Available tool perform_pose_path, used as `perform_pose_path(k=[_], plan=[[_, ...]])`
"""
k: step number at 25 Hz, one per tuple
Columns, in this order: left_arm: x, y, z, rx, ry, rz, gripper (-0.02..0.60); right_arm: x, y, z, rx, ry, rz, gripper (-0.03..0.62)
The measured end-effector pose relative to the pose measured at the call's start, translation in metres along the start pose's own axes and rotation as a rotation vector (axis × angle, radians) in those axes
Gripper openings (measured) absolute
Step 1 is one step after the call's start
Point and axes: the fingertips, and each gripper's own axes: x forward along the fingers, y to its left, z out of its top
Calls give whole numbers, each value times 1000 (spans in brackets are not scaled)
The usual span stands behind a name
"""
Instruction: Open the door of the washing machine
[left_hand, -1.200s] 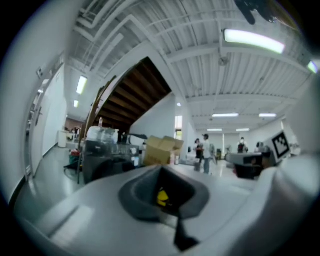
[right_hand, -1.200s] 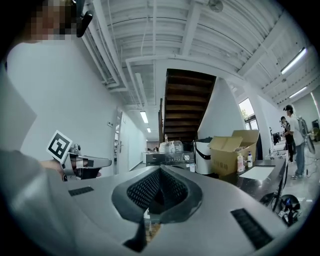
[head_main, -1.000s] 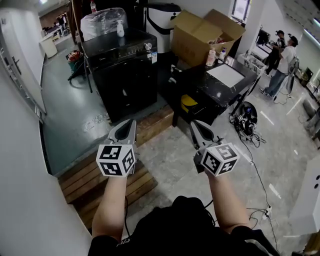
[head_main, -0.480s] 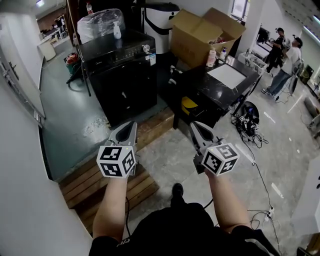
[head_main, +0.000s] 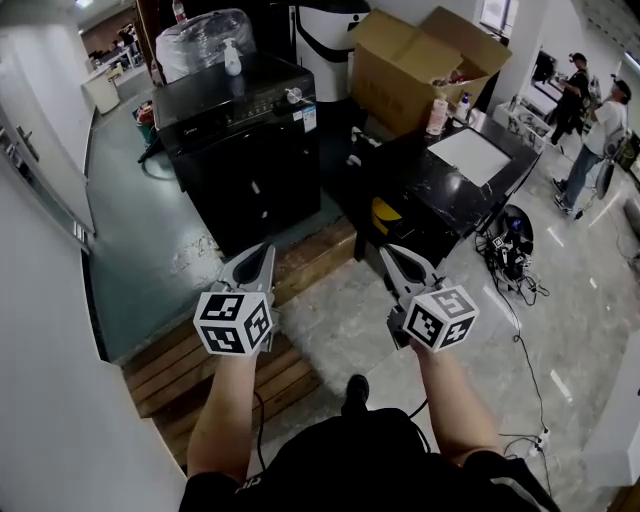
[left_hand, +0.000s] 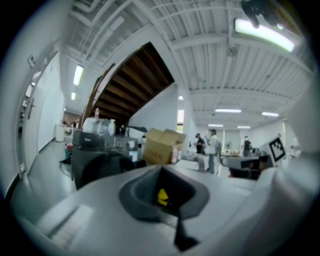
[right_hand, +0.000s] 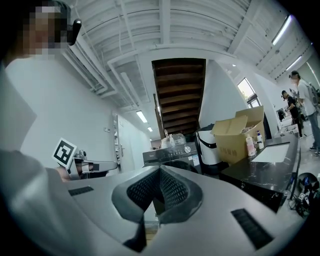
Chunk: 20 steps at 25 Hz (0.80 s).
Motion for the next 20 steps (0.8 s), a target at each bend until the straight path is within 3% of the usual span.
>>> perform_pose_path(k=[20], plan=[[139, -43, 15, 23, 38, 10, 9, 28, -139, 6, 67, 39, 41, -6]])
